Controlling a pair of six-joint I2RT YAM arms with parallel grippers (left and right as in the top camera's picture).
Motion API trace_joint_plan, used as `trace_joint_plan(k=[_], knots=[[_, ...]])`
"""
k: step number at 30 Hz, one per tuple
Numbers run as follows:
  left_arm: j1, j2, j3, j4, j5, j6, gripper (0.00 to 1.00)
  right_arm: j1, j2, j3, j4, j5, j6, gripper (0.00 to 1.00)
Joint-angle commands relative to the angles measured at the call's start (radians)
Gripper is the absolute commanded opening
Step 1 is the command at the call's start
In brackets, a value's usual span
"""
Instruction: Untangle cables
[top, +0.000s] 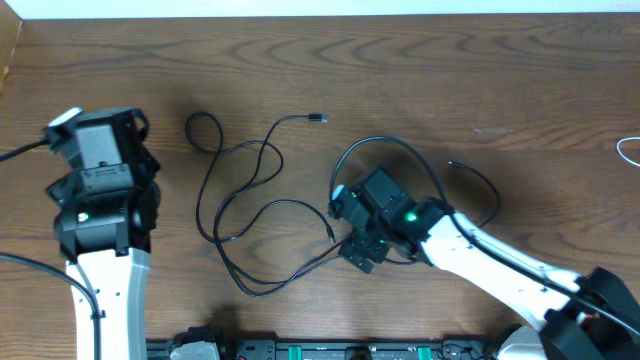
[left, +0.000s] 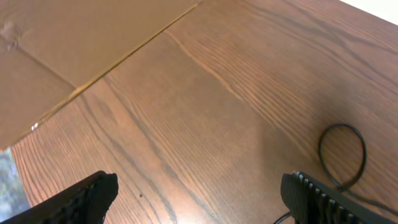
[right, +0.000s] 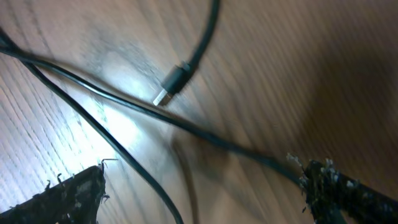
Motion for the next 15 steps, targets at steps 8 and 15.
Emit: trace_joint_plan(k=[8,15], knots=[[0.030,0.013,0.010,0.002,0.042,-0.035,0.89,0.125,0.010,0.009,0.076,-0.014,-0.103,0.99],[0.030,0.032,0.009,0.002,0.046,-0.035,0.90,0.157,0.012,0.009,-0.019,-0.011,-0.103,0.99]])
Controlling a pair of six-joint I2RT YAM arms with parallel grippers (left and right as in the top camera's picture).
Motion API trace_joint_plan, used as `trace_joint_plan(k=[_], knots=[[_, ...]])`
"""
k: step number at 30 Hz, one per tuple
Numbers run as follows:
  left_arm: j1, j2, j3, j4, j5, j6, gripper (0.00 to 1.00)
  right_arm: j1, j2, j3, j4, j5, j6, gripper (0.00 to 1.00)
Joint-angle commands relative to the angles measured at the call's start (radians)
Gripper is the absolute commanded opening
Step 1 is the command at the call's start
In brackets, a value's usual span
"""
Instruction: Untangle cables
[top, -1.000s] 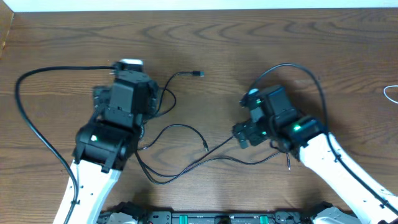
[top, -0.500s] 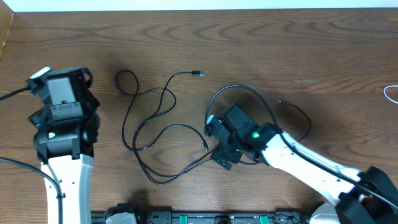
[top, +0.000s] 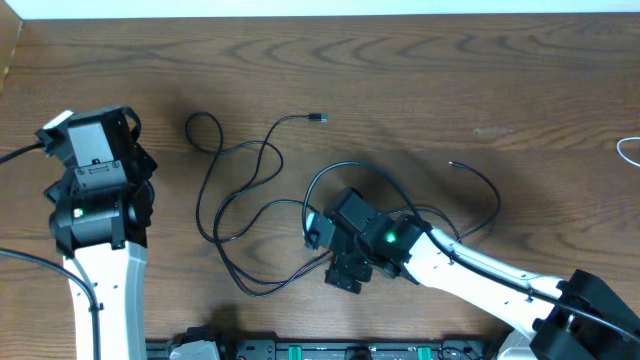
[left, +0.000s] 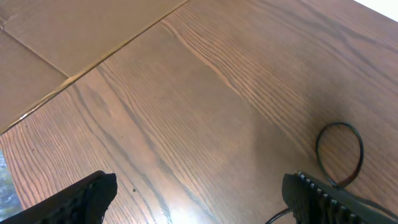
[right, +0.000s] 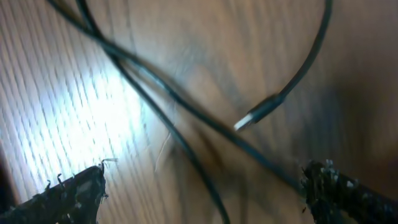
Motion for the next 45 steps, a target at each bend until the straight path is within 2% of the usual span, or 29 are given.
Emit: trace_joint_plan(k=[1,10,21,27,28,30,32,33,34,41,45], knots=[[0.005,0.011,0.009,0.000,0.009,-0.017,0.90,0.021,0.003,0.010,-0.035,0.003,-0.018,0.99],[0.005,0.015,0.009,0.000,0.013,-0.017,0.91,0.034,0.017,0.005,-0.068,0.003,-0.022,0.99],[0.005,0.015,0.009,0.000,0.013,-0.017,0.91,0.034,0.172,0.005,-0.008,0.014,-0.048,0.98],[0.005,0.015,0.009,0.000,0.013,-0.017,0.91,0.031,0.204,0.005,0.064,0.097,-0.048,0.92],[0.005,0.015,0.009,0.000,0.013,-0.017,0.91,0.029,0.204,0.005,0.074,0.108,-0.048,0.89],[0.005,0.015,0.009,0.000,0.013,-0.017,0.91,0.027,0.204,0.005,0.097,0.128,-0.047,0.70],[0.005,0.015,0.009,0.000,0.013,-0.017,0.91,0.022,0.204,0.005,0.125,0.160,-0.035,0.40],[0.005,0.015,0.009,0.000,0.013,-0.017,0.91,0.020,0.204,0.005,0.138,0.175,-0.019,0.12],[0.005,0.015,0.009,0.000,0.013,-0.017,0.91,0.016,0.204,0.005,0.154,0.203,0.009,0.01],[0.005,0.015,0.009,0.001,0.018,-0.017,0.91,-0.078,0.193,0.013,0.269,0.476,0.287,0.01],[0.005,0.015,0.009,0.001,0.042,-0.017,0.91,-0.209,0.185,0.053,0.308,0.498,0.396,0.01]])
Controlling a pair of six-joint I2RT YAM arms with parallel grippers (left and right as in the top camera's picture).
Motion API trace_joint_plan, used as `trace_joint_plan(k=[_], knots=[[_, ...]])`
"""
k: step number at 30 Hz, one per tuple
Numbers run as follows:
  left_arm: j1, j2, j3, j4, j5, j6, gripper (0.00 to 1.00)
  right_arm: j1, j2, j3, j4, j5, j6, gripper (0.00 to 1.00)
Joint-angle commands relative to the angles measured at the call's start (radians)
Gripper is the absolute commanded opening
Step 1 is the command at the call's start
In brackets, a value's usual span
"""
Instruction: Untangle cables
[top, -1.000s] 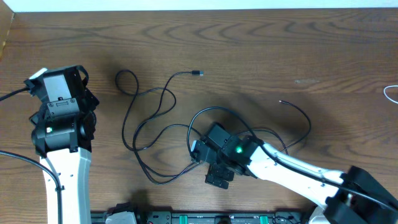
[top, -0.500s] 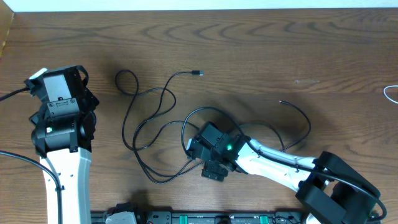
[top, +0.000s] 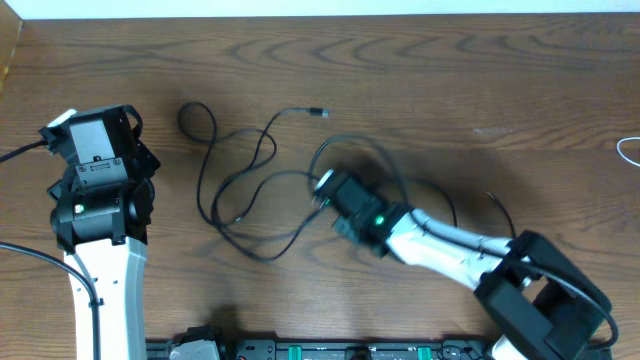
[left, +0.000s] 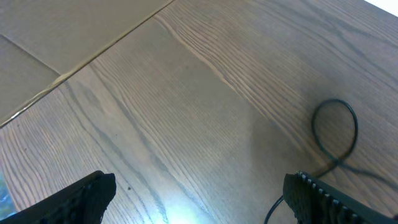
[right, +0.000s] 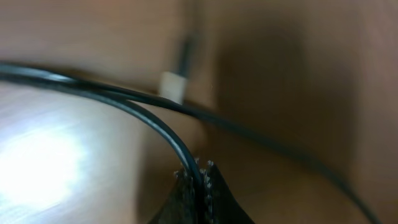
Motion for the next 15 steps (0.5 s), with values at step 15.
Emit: trace_joint_plan(k=[15], knots=[[0.005,0.005,0.009,0.001,0.038,-0.016,0.91,-0.539,-0.014,0.203,-0.015,0.089,0.305,0.01]])
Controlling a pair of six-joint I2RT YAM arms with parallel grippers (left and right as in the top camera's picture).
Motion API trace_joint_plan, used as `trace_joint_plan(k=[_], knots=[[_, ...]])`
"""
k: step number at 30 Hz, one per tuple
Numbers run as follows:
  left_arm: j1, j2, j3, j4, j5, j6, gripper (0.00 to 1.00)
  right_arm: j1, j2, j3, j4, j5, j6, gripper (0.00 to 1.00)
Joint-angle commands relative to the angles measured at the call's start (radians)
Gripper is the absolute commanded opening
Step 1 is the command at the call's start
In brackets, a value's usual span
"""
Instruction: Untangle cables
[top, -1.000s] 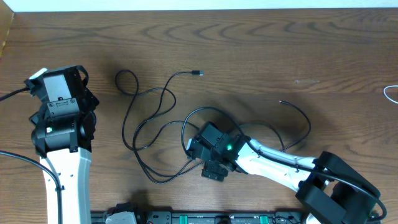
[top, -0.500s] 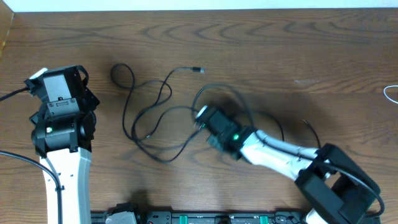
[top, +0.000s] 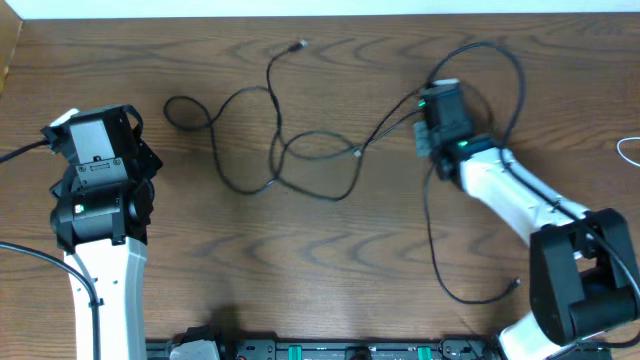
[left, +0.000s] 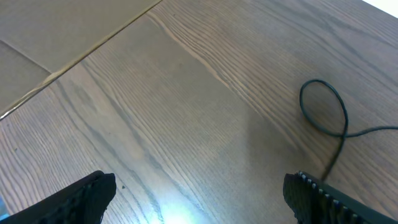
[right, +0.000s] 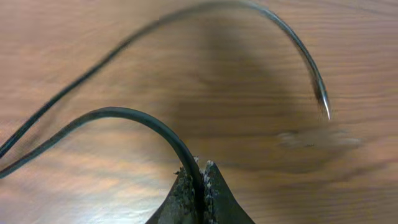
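Observation:
Thin black cables (top: 300, 165) lie spread over the wooden table, with a small loop (top: 180, 108) at the left and a plug end (top: 300, 45) near the far edge. My right gripper (top: 437, 108) is at the back right, shut on a cable; in its wrist view the fingers (right: 200, 177) pinch the strand (right: 124, 115), and a free cable tip (right: 323, 106) curves beyond. From there a cable runs down to the front right (top: 470, 298). My left gripper (left: 199, 193) stands open over bare wood at the left, the loop (left: 323, 109) ahead of it.
A tan cardboard sheet (left: 43, 37) lies beyond the table's left edge. A thin white wire (top: 630, 150) pokes in at the right edge. A rail of equipment (top: 330, 350) runs along the front edge.
My right gripper, still shut on the cable, has moved from the table's middle to the back right. The tangle has been drawn out rightward and toward the far edge. The left arm is unmoved.
My right gripper was open low over the crossing cables in the middle, then a little farther left, still open. Then it was shut on a strand there. Now it holds that strand at the back right and the cables lie stretched wider.

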Motion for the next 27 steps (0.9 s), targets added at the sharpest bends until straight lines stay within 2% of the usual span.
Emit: trace_joint_plan(k=[1,6,12,16,21,27], knots=[[0.005,0.005,0.009,0.001,0.013,-0.016,0.91,-0.058,-0.014,0.032,-0.012,0.016,0.058,0.01],[0.005,0.005,0.009,0.002,0.013,-0.017,0.91,-0.113,-0.016,0.038,-0.065,-0.129,0.075,0.01],[0.005,0.005,0.009,0.004,0.013,-0.017,0.91,-0.089,-0.043,0.066,-0.059,-0.309,0.021,0.01],[0.005,0.005,0.008,0.004,0.013,-0.016,0.91,-0.045,-0.132,0.171,-0.108,-0.281,-0.043,0.01],[0.005,0.005,0.008,0.004,0.013,-0.017,0.91,-0.020,-0.295,0.339,-0.188,-0.188,-0.062,0.01],[0.005,0.005,0.008,0.004,0.013,-0.017,0.92,-0.020,-0.469,0.498,-0.235,-0.189,-0.080,0.01]])
